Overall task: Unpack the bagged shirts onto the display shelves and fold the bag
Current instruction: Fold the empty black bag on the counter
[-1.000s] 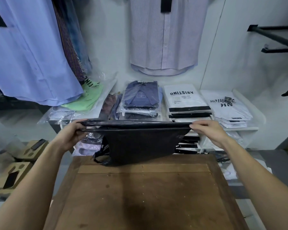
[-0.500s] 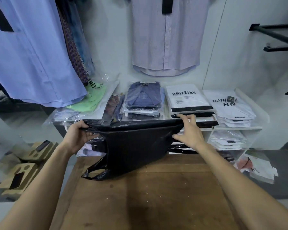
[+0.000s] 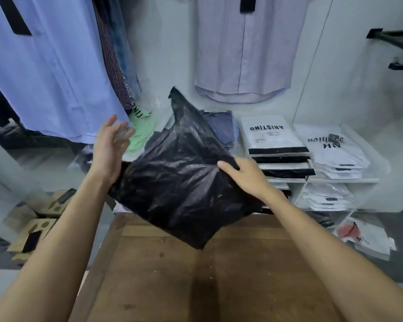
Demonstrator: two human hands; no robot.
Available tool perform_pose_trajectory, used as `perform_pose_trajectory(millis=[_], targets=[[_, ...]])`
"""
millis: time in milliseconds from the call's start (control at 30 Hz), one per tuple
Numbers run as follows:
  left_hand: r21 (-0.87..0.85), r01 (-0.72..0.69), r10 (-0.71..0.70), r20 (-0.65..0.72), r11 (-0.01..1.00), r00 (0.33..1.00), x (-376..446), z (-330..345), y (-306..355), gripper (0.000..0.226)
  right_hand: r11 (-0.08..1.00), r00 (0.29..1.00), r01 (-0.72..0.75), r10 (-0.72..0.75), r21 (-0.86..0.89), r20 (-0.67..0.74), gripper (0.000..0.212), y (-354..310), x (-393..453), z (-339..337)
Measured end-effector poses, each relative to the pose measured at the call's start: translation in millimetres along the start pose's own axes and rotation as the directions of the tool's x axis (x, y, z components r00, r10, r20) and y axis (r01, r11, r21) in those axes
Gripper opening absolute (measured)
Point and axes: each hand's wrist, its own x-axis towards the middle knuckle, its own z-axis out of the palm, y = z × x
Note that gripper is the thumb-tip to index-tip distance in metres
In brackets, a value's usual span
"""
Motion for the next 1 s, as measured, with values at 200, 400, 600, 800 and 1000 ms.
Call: perform_pose_trajectory(millis=[200, 400, 600, 800, 1000], targets=[[0.054, -0.158, 0.166, -0.437, 0.986, 0.884, 11.8, -41.1, -7.7, 0.023, 0.9, 0.974, -0.201, 0.226, 0.388, -0.019, 0.019, 15.8, 1.1, -7.1], [0.159, 0.54, -0.55, 0.022, 0.826, 0.835, -56.8, -36.5, -100.1, 0.077, 0.586, 0.838, -0.516, 0.497, 0.625, 0.226, 0.033, 65.2, -41.3, 29.6], [0.185, 0.652, -0.666, 0.021, 0.735, 0.745, -103.4, -7.2, -185.1, 0.044, 0.468, 0.66, -0.739, 0.647, 0.484, 0.382, 0.043, 100.1, -80.4, 62.0], [0.413, 0.724, -0.802, 0.026, 0.552, 0.596, -112.2, -23.6, -213.0, 0.064, 0.484, 0.498, -0.863, 0.764, 0.146, 0.411, 0.047, 124.7, -105.8, 63.9], [0.213, 0.553, -0.573, 0.041, 0.805, 0.818, -109.3, -39.8, -209.6, 0.081, 0.506, 0.623, -0.773, 0.718, 0.383, 0.31, 0.016, 117.4, -117.1, 51.9]])
